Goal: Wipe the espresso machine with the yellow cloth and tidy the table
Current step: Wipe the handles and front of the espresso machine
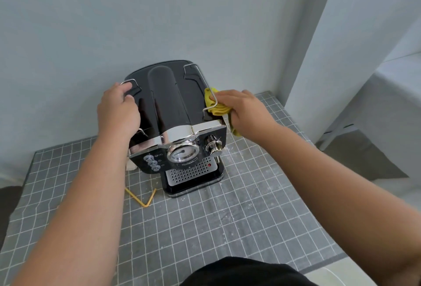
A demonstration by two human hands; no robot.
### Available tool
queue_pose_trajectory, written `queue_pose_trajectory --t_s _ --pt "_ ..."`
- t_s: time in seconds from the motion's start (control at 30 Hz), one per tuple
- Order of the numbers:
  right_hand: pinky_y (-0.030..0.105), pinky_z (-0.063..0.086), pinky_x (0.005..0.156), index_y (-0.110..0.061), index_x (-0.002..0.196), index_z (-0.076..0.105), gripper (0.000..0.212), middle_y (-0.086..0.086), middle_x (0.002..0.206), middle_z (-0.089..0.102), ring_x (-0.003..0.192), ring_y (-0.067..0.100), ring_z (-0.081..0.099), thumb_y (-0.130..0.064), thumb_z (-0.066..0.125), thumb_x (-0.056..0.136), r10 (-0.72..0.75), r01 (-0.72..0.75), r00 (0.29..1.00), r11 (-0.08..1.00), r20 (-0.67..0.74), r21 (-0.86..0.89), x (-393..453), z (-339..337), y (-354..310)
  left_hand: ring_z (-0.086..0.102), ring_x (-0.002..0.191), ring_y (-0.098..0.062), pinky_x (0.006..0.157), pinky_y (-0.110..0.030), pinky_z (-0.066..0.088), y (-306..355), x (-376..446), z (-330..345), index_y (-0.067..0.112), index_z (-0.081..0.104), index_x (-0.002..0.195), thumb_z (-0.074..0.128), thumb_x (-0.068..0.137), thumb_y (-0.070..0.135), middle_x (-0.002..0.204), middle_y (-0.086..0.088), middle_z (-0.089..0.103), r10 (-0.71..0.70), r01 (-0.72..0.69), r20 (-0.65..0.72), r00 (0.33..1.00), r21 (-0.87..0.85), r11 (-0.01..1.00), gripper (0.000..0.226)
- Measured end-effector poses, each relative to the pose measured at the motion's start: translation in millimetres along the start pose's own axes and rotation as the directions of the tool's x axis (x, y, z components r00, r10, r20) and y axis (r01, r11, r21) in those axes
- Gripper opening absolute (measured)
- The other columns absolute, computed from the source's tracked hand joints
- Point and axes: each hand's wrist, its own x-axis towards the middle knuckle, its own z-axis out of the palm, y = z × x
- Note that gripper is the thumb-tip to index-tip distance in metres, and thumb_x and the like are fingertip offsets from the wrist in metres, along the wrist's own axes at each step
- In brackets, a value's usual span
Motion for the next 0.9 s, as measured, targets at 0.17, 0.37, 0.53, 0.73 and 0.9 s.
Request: queue_pose_trajectory --t_s 0.17,0.37,0.53,0.73,0.9 --pt "0.038 0.048 0.079 -0.029 0.125 0.063 0.064 -0.007 0.132 0.059 0.091 0.027 0.048 0.012 0.036 0.083 -0.009 0.01 0.998 1.0 0.056 -0.03 41.0 4.0 7.0 0.032 0.145 -0.019 0.12 -0.036 0.023 3.9 -3.1 -1.5 0.024 0.053 0.137 0.037 0.1 0.015 0.157 0.0 0.035 -0.009 0.009 -0.002 1.0 0.008 1.0 0.042" --pt "0.038 0.051 0.071 -0.022 0.116 0.069 0.054 -0.002 0.12 0.066 0.082 0.029 0.053 0.013 0.049 0.08 -0.111 0.113 0.992 0.993 -0.058 0.021 -6.5 1.0 6.1 0.029 0.146 -0.018 0.12 -0.036 0.021 6.8 -9.2 -1.7 0.026 0.052 0.137 0.037 0.101 0.014 0.158 0.001 0.033 -0.005 0.005 0.003 1.0 0.009 1.0 0.041" --pt "0.024 0.046 0.083 -0.021 0.114 0.07 0.052 -0.005 0.119 0.066 0.093 0.027 0.058 0.009 0.047 0.079 -0.051 0.061 0.996 0.988 -0.071 0.145 -39.7 -8.4 -1.5 0.034 0.144 -0.017 0.119 -0.038 0.026 6.0 -4.9 -0.1 0.025 0.054 0.136 0.037 0.1 0.014 0.155 0.003 0.038 -0.018 0.017 -0.031 0.999 -0.014 1.0 0.041" --pt "0.005 0.044 0.072 -0.029 0.097 0.072 0.054 -0.013 0.095 0.069 0.086 -0.004 0.061 0.013 0.04 0.086 0.296 -0.312 0.947 0.77 0.121 0.557 -67.8 -32.1 -10.8 0.04 0.139 -0.021 0.116 -0.041 0.03 13.5 -17.2 -4.6 0.024 0.058 0.13 0.045 0.095 0.018 0.147 0.001 0.049 0.128 -0.13 -0.141 0.982 -0.002 0.992 0.037" --pt "0.042 0.054 0.086 -0.023 0.098 0.072 0.036 0.004 0.099 0.073 0.095 0.026 0.066 0.004 0.05 0.09 0.589 -0.379 0.763 0.074 0.267 0.922 -89.9 -35.3 -15.4 0.033 0.144 -0.017 0.117 -0.034 0.021 37.8 -91.1 -9.7 0.021 0.06 0.128 0.054 0.095 0.025 0.145 0.007 0.048 0.493 -0.492 -0.066 0.867 0.039 0.87 0.034"
